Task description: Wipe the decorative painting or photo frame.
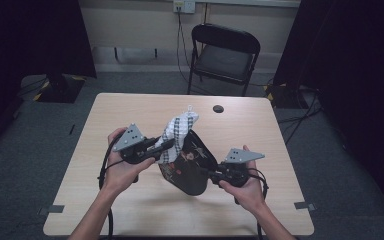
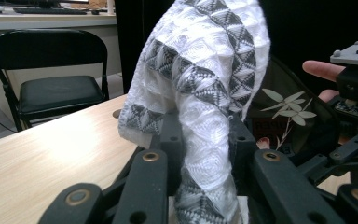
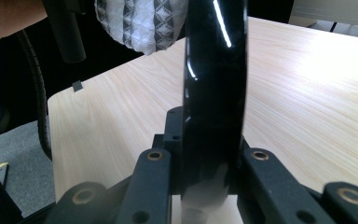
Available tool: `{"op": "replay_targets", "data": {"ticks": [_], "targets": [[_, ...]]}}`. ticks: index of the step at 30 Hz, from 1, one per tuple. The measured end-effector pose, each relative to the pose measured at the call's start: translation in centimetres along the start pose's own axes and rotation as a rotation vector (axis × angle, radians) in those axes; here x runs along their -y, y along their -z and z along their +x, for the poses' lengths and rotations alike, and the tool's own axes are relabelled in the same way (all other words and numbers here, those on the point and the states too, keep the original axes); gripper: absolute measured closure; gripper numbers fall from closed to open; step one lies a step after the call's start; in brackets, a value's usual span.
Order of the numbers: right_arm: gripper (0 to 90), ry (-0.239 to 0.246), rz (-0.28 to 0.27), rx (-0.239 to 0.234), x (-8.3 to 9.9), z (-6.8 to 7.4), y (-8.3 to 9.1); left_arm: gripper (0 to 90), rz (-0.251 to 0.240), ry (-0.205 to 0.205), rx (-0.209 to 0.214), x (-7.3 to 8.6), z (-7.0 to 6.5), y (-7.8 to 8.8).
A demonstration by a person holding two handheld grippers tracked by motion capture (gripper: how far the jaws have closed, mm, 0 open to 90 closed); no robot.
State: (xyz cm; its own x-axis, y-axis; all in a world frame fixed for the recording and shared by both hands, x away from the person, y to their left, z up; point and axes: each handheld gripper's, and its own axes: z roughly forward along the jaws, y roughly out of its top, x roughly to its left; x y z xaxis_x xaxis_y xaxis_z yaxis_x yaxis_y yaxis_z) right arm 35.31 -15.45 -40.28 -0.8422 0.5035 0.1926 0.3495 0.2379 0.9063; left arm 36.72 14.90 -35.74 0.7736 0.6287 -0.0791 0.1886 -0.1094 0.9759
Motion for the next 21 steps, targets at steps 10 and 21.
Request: {"op": "replay_targets", "data": {"ticks": [10, 21], "targets": [[78.4, 0.004, -0.002, 0.003, -0.1, 0.1, -0.1, 74.2, 0.008, 0.033, -0.020, 0.6, 1.1, 0.2], [77.8, -0.001, -0.003, -0.003, 0.0, 0.1, -0.2, 75.3, -0.001, 0.022, 0.010, 0.4, 1.1, 0.1]]}}
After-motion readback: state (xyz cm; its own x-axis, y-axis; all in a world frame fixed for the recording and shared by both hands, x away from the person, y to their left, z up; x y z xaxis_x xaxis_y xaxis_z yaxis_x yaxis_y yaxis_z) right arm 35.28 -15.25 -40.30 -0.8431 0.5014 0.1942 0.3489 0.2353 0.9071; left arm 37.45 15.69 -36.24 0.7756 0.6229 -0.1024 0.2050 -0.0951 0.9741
